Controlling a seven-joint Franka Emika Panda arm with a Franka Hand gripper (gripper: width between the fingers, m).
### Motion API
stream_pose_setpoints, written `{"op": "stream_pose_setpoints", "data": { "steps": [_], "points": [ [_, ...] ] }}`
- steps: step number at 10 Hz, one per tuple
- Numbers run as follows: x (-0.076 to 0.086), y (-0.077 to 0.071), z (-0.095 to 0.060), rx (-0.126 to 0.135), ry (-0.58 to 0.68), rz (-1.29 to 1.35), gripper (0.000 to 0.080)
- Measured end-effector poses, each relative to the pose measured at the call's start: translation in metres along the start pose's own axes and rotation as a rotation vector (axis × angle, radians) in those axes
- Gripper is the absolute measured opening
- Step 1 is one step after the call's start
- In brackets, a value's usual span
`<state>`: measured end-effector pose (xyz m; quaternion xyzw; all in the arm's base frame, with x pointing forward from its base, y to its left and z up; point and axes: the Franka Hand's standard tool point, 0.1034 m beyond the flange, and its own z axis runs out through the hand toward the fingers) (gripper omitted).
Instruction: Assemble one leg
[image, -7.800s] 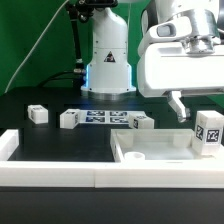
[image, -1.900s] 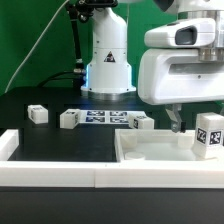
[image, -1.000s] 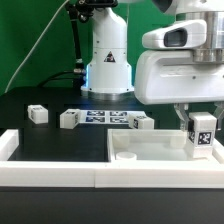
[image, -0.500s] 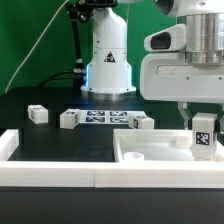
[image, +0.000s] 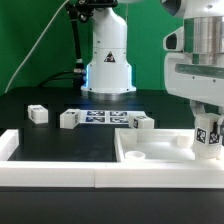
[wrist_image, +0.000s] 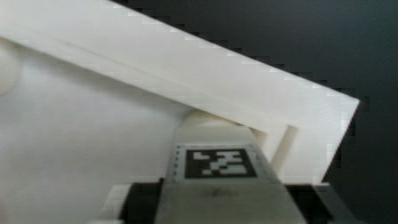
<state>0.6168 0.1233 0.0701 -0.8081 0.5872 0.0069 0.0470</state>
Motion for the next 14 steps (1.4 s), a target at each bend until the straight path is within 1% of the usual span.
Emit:
{"op": "stream_pose_setpoints", "data": {
  "steps": [1, 2, 3, 4, 5, 6, 9, 11, 13, 14],
  "points": [
    [0.0001, 0.0000, 0.0002, 0.006, -0.014, 0.048, 0.0291],
    [-0.0010, -0.0002, 0.0003, 0.006, -0.016, 0.060, 0.0308],
    [0.0000, -0.0002, 0.0000, 0.007, -0.015, 0.000, 0.0308],
    [0.0019, -0.0004, -0.0004, 0.008, -0.016, -0.056, 0.0456],
    [0.0021, -0.0003, -0.0004, 0.009, -0.016, -0.073, 0.0587],
    [0.0020, -0.0007, -0.0006, 0.009, -0.015, -0.122, 0.0631],
    [0.0043, -0.0024, -0.0022, 0.010, -0.002, -0.609, 0.0649],
    [0.0022, -0.0038, -0.0032, 0.010, -0.003, -0.803, 0.0649],
    [0.0047, -0.0041, -0.0046, 0.003, -0.007, -1.004, 0.0649],
    [0.0057, -0.0040, -0.0042, -0.006, 0.000, -1.119, 0.0649]
  ]
}}
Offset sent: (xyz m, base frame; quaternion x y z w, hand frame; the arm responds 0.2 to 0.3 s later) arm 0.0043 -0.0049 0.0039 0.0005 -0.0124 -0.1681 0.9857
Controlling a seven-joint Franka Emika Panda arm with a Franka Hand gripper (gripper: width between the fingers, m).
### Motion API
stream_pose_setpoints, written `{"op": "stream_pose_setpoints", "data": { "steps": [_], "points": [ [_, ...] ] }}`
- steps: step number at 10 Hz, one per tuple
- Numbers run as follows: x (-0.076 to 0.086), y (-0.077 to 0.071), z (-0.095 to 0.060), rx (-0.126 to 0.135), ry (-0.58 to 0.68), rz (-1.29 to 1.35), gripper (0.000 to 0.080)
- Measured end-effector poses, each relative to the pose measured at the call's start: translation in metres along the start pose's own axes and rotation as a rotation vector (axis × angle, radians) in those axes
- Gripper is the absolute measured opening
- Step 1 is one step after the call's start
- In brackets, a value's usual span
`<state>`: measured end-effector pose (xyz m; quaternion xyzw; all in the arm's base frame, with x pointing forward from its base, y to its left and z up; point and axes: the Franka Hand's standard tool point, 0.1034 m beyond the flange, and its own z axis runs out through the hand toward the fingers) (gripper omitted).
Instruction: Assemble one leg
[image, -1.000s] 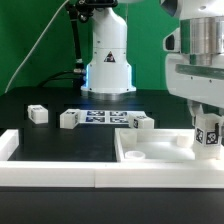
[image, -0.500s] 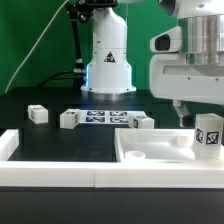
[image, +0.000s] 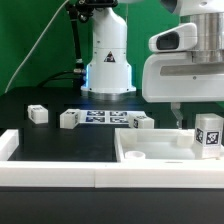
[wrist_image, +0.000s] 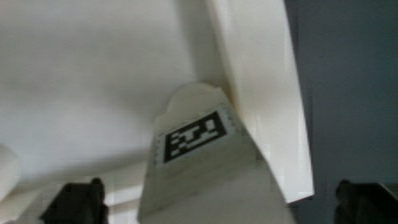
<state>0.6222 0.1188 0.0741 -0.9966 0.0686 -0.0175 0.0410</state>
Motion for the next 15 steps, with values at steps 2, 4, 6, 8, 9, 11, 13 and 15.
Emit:
{"op": "stream_pose_setpoints", "data": {
  "steps": [2, 4, 6, 8, 9, 11, 13, 15],
  "points": [
    [0.0010, 0.0015, -0.0001, -0.023, 0.006, -0.169, 0.0649],
    [0.0010, 0.0018, 0.0000, -0.023, 0.005, -0.167, 0.0562],
    [0.0010, 0.0018, 0.0000, -0.023, 0.006, -0.138, 0.0371],
    [0.0010, 0.0018, 0.0000, -0.023, 0.006, -0.137, 0.0291],
    [0.0007, 0.0012, 0.0001, -0.021, 0.006, -0.054, 0.0291],
    [0.0006, 0.0020, -0.0001, -0.016, 0.009, 0.195, 0.0291],
    [0.0008, 0.0047, 0.0014, 0.000, 0.020, 0.458, 0.0291],
    [0.0021, 0.0059, 0.0016, 0.017, 0.031, 0.643, 0.0291]
  ]
}}
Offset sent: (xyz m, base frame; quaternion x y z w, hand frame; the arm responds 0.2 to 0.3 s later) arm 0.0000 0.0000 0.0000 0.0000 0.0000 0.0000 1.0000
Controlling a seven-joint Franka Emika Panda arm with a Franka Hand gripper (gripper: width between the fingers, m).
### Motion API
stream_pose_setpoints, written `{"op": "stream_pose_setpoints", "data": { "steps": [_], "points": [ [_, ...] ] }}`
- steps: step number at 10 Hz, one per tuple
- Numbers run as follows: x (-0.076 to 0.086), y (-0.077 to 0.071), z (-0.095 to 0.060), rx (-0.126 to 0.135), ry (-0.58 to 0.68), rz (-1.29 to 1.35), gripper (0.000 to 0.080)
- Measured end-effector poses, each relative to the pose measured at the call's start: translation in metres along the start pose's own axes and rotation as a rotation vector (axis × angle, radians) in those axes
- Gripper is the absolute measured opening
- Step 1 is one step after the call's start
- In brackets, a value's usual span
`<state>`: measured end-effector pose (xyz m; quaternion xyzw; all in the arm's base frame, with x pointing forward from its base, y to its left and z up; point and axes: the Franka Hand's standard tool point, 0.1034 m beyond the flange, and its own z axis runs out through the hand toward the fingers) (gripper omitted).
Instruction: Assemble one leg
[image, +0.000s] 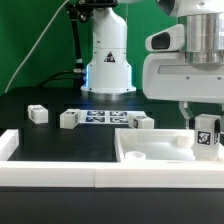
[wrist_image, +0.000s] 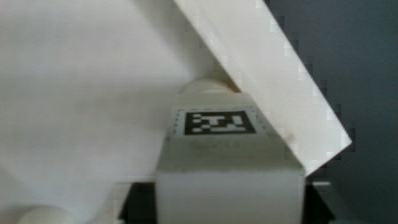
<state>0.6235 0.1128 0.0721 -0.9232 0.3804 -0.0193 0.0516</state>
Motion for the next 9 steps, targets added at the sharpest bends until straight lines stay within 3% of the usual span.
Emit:
{"op": "stream_pose_setpoints", "data": {
  "steps": [5, 9],
  "points": [
    [-0.0012, 0.0002, 0.0001, 0.006, 0.020, 0.628, 0.0292],
    [-0.0006, 0.0010, 0.0003, 0.008, 0.014, 0.624, 0.0292]
  ]
}}
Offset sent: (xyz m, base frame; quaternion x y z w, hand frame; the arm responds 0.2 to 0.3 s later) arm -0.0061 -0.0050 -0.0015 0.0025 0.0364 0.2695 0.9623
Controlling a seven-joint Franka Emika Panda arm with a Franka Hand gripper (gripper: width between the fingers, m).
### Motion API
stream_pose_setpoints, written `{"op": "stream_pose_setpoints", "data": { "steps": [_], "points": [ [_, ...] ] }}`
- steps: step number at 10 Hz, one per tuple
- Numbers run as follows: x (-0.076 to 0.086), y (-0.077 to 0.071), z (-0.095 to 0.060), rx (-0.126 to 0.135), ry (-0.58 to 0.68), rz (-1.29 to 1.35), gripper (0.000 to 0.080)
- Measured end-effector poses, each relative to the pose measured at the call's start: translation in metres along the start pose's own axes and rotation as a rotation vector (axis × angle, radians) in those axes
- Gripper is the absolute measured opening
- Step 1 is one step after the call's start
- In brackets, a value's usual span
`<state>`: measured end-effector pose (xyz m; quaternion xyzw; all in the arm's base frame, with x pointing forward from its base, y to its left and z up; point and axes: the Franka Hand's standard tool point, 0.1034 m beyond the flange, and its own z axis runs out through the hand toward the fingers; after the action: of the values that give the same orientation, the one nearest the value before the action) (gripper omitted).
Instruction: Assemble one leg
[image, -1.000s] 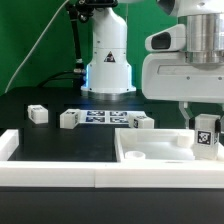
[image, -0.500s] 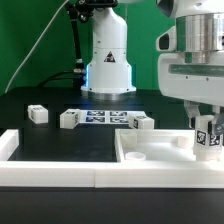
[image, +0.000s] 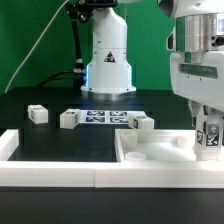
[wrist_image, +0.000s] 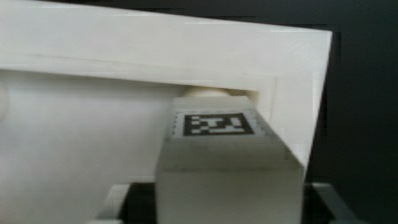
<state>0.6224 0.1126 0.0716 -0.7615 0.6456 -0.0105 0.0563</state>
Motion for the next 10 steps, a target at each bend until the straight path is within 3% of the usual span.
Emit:
{"op": "stream_pose_setpoints", "data": {
  "steps": [1, 2, 3, 6, 10],
  "points": [
    [0.000, 0.000, 0.000, 0.000, -0.001, -0.026, 0.0526],
    [-0.001, 0.000, 0.000, 0.002, -0.001, -0.067, 0.0526],
    [-0.002, -0.001, 0.000, 0.007, 0.000, -0.177, 0.0611],
    [-0.010, -0.001, 0.000, -0.003, 0.001, -0.509, 0.0648],
    [-0.007, -0.004, -0.001, -0.006, 0.009, -0.933, 0.0649]
  ]
}}
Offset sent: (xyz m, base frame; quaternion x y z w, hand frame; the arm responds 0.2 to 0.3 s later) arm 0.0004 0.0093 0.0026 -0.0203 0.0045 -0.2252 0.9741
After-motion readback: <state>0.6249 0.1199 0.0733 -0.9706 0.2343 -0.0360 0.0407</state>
